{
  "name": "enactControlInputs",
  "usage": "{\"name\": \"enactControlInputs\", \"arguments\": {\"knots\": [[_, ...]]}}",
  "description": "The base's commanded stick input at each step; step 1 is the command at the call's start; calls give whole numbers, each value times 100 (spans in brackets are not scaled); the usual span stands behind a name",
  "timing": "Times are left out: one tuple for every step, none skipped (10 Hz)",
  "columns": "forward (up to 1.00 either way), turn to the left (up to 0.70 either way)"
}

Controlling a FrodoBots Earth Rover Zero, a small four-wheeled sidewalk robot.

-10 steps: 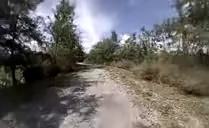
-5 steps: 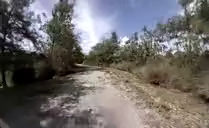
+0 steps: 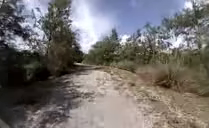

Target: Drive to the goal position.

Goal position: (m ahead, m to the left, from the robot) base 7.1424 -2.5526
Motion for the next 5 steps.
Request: {"name": "enactControlInputs", "arguments": {"knots": [[84,0],[84,0],[84,0],[84,0],[84,0]]}}
